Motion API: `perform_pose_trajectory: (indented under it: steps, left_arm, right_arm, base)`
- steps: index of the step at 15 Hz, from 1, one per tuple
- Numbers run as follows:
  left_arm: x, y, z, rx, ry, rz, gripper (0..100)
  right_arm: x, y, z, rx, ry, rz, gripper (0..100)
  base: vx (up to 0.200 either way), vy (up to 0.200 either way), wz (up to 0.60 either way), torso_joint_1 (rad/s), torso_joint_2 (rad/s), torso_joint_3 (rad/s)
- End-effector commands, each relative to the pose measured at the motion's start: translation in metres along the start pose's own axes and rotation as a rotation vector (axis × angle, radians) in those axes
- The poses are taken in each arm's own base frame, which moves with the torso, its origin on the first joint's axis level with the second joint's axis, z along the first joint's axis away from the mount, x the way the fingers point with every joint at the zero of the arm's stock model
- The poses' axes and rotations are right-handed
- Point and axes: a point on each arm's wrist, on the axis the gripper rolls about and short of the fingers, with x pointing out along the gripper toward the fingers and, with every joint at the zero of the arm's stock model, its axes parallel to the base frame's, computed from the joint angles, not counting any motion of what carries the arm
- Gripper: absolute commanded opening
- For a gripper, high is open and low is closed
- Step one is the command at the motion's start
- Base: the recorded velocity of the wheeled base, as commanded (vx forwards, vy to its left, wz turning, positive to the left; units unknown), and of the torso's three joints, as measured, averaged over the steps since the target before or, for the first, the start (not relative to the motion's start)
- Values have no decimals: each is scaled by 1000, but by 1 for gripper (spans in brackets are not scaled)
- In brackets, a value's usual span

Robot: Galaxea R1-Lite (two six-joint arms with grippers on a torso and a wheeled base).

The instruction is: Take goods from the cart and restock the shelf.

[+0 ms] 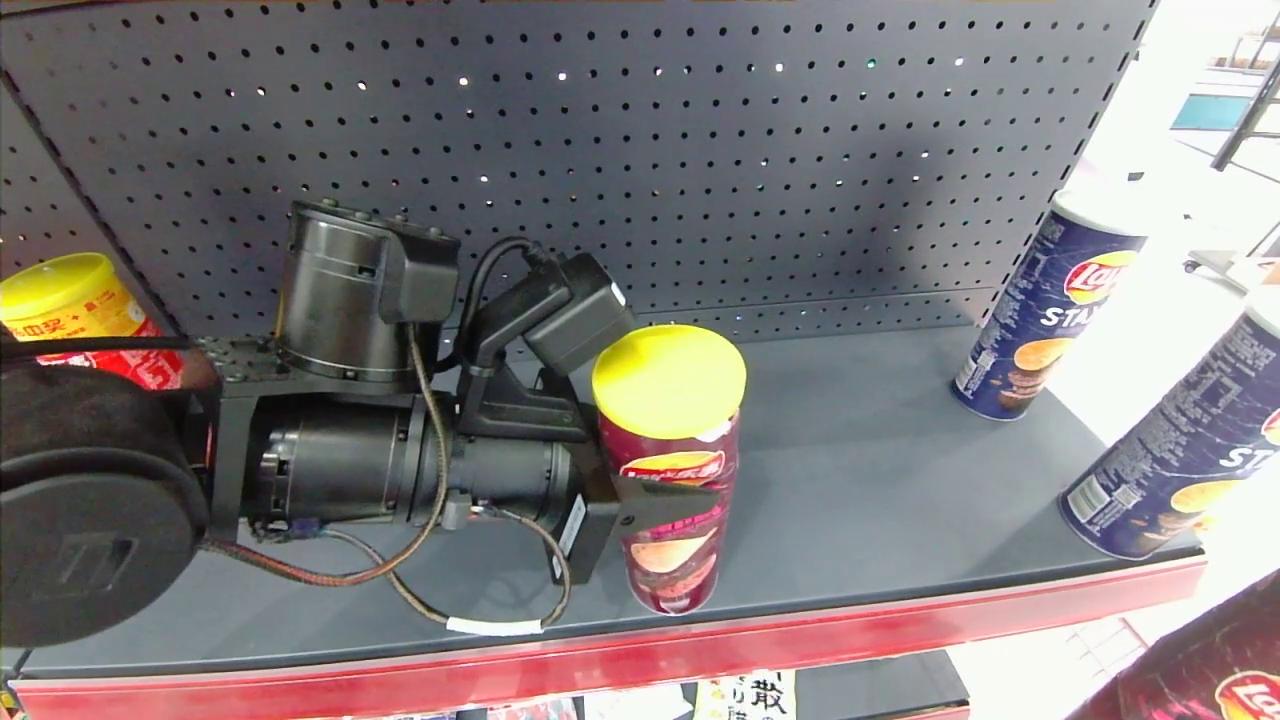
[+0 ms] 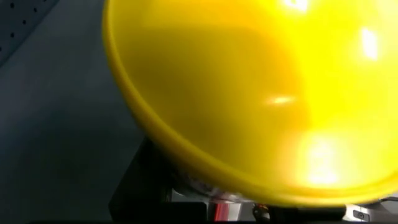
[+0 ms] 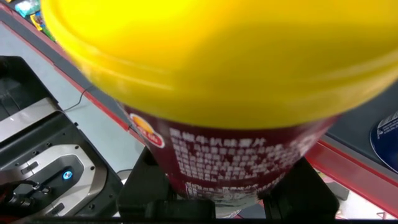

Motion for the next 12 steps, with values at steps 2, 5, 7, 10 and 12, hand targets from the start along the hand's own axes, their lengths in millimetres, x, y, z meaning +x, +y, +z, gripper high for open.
perform_pose_trajectory:
  steps: [2, 5, 7, 10, 12]
  left_arm:
    - [1, 0, -2, -3, 8, -1, 100]
    - [1, 0, -3, -10, 13, 0, 100]
    - [0, 0, -3, -8, 10, 0, 100]
    - [-13, -5, -8, -12, 16, 20, 100]
    - [-23, -11, -15, -18, 26, 35, 100]
  right_arm:
    - [1, 0, 1, -1, 0, -1, 0]
    - [7, -5, 12, 4, 11, 3, 0]
    - [18, -12, 32, 7, 18, 4, 0]
    - [55, -34, 76, 12, 39, 12, 0]
    - [78, -46, 94, 12, 47, 16, 0]
  base:
    - [0, 0, 0, 0, 0, 0]
    - [0, 0, 0, 0, 0, 0]
    - [0, 0, 0, 0, 0, 0]
    - [0, 0, 0, 0, 0, 0]
    - [0, 0, 0, 0, 0, 0]
